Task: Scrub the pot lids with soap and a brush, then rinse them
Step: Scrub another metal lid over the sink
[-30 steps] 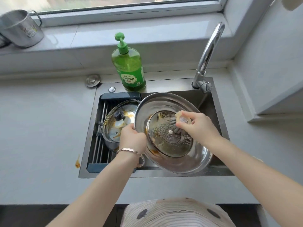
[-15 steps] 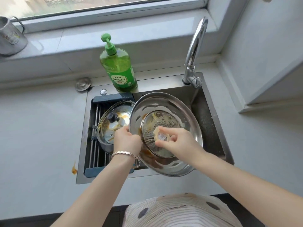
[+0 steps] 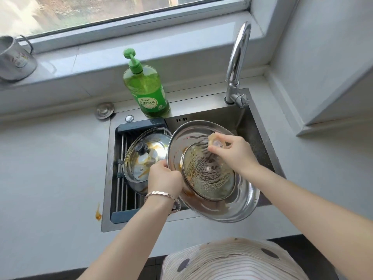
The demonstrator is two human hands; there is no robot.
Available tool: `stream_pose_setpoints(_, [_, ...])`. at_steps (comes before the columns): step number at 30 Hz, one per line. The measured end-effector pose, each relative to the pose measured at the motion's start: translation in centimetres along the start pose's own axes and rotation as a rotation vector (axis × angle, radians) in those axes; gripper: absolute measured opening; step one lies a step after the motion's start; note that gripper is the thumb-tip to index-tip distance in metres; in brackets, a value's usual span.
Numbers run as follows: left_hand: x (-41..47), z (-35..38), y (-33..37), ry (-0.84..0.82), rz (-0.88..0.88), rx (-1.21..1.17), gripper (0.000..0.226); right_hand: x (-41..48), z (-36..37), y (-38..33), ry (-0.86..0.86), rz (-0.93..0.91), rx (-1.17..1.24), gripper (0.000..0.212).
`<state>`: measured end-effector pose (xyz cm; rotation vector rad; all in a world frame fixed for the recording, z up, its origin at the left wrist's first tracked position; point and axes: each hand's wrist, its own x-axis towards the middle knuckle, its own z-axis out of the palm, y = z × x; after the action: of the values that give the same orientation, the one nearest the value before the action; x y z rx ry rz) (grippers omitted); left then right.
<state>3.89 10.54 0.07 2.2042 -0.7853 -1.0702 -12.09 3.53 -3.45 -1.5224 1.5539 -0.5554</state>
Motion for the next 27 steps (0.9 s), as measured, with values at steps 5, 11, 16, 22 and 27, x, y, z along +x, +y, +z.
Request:
stream_pose_setpoints(5, [-0.2, 0.0, 0.4, -0.005, -0.011, -0.007, 0.013, -2.5, 1.7, -1.5, -0.111, -0.129, 0.041, 0.048])
stream_pose_setpoints(11, [-0.7, 0.0, 0.9, -0.017, 0.010, 0.031, 0.016, -1.0, 0.9, -1.2, -0.068, -0.079, 0.047, 0.054])
stream_pose_setpoints(16, [-0.2, -0.3, 0.6, -0.011, 0.001, 0.038, 0.014, -1.0, 0.1, -0.9, -0.095, -0.083, 0.035, 0.040])
stream_pose_setpoints(22, [0.7, -0.1, 0.0, 0.026, -0.067, -0.020, 0.020, -3.6, 0.8, 0.6, -0.151, -0.128, -0.022, 0.051])
stream_pose_setpoints(27, [0.9, 0.3, -1.1, 0.002, -0.121, -0.065, 0.021, -2.1, -0.8, 2.3, -0.119, -0.018, -0.050, 0.048])
